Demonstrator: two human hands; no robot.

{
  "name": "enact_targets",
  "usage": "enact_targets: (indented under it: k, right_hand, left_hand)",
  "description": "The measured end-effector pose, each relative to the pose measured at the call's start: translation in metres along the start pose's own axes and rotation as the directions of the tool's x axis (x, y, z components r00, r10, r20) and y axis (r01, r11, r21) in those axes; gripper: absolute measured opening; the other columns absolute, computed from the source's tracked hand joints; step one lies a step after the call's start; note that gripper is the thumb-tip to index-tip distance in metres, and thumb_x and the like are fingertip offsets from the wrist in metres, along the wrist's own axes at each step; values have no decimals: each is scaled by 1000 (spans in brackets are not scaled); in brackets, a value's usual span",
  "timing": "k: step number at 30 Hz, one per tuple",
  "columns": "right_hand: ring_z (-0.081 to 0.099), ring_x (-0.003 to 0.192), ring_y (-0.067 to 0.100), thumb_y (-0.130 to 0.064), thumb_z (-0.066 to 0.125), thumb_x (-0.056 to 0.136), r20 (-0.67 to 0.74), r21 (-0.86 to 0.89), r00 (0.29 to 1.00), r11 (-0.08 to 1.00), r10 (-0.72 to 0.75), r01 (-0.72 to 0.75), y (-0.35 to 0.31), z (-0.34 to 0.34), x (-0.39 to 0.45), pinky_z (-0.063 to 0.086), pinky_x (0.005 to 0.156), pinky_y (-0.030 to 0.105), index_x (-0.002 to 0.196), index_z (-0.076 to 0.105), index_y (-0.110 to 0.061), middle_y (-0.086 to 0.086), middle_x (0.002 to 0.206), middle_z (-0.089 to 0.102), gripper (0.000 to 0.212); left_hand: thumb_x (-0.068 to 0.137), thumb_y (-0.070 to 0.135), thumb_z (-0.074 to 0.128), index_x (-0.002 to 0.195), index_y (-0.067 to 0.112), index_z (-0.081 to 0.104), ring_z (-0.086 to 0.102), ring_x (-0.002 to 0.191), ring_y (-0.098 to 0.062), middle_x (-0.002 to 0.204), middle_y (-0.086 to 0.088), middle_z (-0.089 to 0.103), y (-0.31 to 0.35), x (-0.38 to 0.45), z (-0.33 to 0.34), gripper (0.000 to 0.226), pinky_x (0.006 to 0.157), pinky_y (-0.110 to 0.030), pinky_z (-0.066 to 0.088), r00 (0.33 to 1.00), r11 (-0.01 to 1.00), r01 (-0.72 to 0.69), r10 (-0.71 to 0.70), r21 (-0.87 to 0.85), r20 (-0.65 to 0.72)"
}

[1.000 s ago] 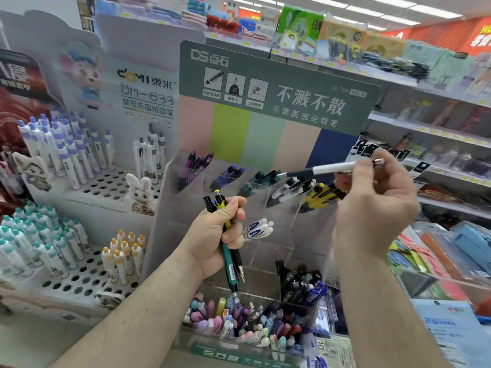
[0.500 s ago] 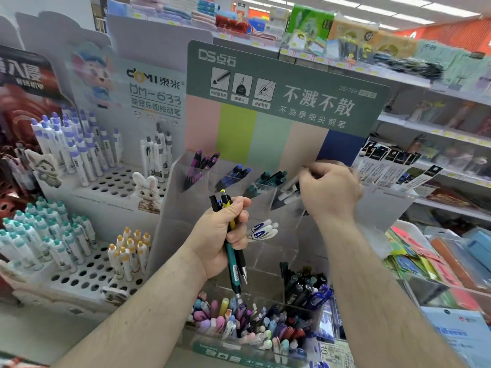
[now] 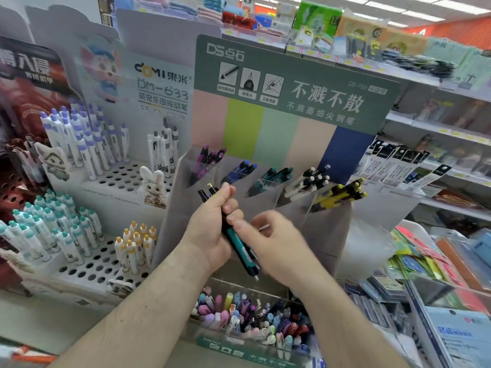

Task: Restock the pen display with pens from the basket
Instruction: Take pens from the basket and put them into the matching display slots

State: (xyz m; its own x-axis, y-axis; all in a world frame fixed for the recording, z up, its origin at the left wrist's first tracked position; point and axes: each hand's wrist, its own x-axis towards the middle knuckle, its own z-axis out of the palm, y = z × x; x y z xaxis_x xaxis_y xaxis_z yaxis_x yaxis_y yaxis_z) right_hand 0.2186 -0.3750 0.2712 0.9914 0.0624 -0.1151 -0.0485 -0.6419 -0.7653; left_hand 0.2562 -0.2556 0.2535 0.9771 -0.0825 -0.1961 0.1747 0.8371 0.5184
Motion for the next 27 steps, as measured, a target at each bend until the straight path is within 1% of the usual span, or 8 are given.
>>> enact_targets:
  k: [2,5,10,13,16,19,22,27]
  right_hand:
    - [68,80,8,-69,61,78,83,12,997,1000,-7,6,6,12,-5,59,75,33,104,53,-36,-12,96,65,43]
    - [61,73,2,-47,64,92,-11,23,993,992,-121,122,8,22,-8,50,62,17,102,57,-34,-12,87,64,18]
    - [45,52,7,-40,54,100,-36,256,994,961,-99,105,7,31,-2,40,53,34,88,64,-17,-3,65,57,28]
    - [46,46,8,-41,48,102,35,304,997,951,-62,48,4,27,-3,38,50,31,83,59,-16,2,65,60,34]
    - [64,56,14,-41,46,103,21,30,996,996,-90,90,6,18,-6,56,58,36,90,60,-19,5,78,69,29]
    - [55,56,12,-42,47,103,-41,-165,991,979,-126,117,8,3,-6,46,53,27,79,55,-22,-4,67,58,32]
    - [40,50,8,-41,50,101,36,-212,993,970,-110,115,6,-9,-3,35,52,26,76,56,-21,-7,57,46,33]
    - [35,41,4,-33,55,100,114,-79,988,990,-107,116,1,-17,0,33,48,22,91,65,-21,-11,50,45,18]
  left_hand:
    - [100,36,48,78,18,51,30,37,-5,50,9,32,2,1,0,28,36,-17,31,998,999,-26,24,-37,-53]
    - [99,44,48,81,19,49,41,42,-7,54,7,40,3,1,-3,31,44,-20,42,993,996,-75,70,-40,-99]
    - [101,47,35,83,12,57,70,71,-15,70,-1,69,-10,-13,-6,46,73,-34,52,995,990,-104,104,99,12]
    - [103,38,36,87,7,61,69,75,-18,78,-8,71,-12,-14,-11,43,68,-32,56,992,973,-124,125,196,8]
    - [104,36,39,84,10,61,69,71,-18,73,-5,72,-4,-10,-14,40,70,-34,54,985,974,-131,149,185,-89]
    - [104,29,41,84,14,54,55,47,-10,66,1,63,10,-2,-20,28,51,-25,51,965,958,-199,228,206,-127]
    - [103,29,42,93,14,56,32,38,-6,62,3,46,18,0,-28,23,38,-18,27,991,956,-127,136,264,-15]
    - [87,24,58,89,11,63,30,33,-2,56,5,48,21,-2,-35,14,33,-15,22,991,973,46,-73,228,111]
